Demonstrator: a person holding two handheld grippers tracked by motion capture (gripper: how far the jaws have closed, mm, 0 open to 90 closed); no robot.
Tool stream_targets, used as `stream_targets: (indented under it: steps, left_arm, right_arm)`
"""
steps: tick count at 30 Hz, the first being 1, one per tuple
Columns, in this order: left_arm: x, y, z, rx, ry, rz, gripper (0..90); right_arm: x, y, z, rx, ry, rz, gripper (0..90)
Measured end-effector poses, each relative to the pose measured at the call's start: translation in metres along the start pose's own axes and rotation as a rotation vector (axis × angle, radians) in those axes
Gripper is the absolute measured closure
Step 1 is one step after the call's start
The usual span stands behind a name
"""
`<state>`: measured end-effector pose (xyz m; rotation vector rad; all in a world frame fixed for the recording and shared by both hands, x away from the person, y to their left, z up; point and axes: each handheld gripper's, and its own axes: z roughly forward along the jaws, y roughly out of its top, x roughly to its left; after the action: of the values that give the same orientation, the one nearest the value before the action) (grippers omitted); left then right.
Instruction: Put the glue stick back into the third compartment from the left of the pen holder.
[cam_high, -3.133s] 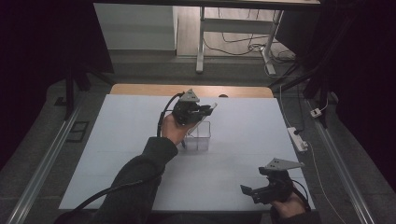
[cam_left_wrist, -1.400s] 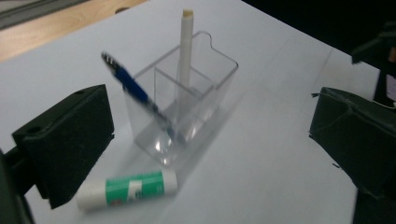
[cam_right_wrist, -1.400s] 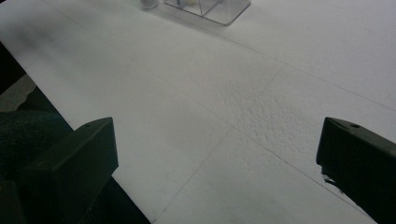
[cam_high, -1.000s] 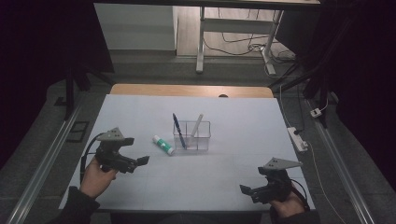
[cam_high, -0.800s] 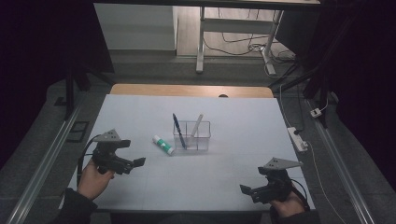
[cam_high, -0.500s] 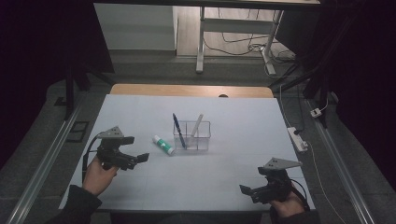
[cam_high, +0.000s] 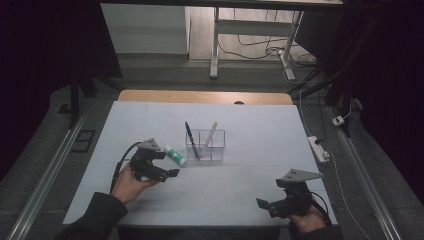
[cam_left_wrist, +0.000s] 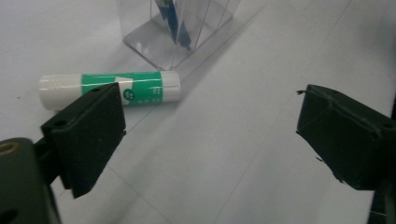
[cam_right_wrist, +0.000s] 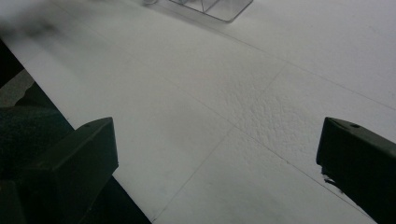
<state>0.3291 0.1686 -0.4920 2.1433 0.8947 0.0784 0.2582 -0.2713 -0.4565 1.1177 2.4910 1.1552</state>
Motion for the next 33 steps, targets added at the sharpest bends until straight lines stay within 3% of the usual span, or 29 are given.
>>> stream_targets:
  steps: [3, 12, 16, 19, 23, 26, 33]
  left_arm:
    - [-0.001, 0.003, 0.011, 0.011, 0.003, 0.025, 17.5]
    - [-0.006, 0.010, 0.033, 0.046, 0.019, 0.082, 61.9]
    - [-0.004, 0.010, 0.028, 0.050, 0.076, 0.101, 78.9]
    - [0.004, 0.008, 0.019, 0.036, 0.110, 0.068, 88.7]
    - [0.015, 0.008, 0.013, 0.024, 0.146, 0.027, 89.1]
    - [0.021, 0.010, 0.014, 0.005, 0.143, -0.007, 89.1]
    - [0.022, 0.020, 0.033, 0.018, 0.161, 0.004, 89.1]
  right_arm:
    - [0.000, 0.000, 0.000, 0.002, -0.002, -0.001, 0.0]
    - [0.000, 0.000, 0.000, 0.002, 0.000, -0.001, 0.0]
    - [0.000, 0.000, 0.000, 0.000, 0.003, 0.000, 0.0]
    - [-0.001, 0.000, 0.000, -0.001, 0.004, 0.002, 0.0]
    - [0.000, 0.000, 0.000, 0.003, 0.003, 0.000, 0.0]
    - [0.000, 0.000, 0.000, 0.004, 0.004, 0.001, 0.0]
    - [-0.001, 0.000, 0.001, 0.006, 0.007, 0.000, 0.0]
